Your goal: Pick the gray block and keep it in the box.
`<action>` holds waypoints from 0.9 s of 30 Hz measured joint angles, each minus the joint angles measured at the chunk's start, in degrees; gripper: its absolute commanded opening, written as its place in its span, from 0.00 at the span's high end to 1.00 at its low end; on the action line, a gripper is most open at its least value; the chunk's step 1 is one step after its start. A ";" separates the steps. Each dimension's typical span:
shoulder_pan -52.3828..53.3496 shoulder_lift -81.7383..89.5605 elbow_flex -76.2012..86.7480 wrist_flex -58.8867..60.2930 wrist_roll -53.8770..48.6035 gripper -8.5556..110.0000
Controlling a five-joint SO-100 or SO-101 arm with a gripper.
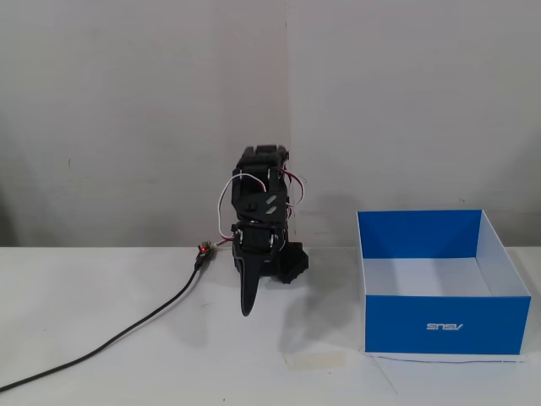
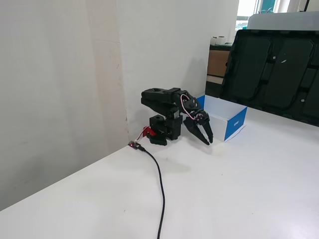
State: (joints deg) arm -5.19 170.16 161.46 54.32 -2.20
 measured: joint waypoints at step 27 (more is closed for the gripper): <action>1.76 19.51 10.81 9.93 8.35 0.93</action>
State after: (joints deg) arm -3.43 189.67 172.27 64.25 6.15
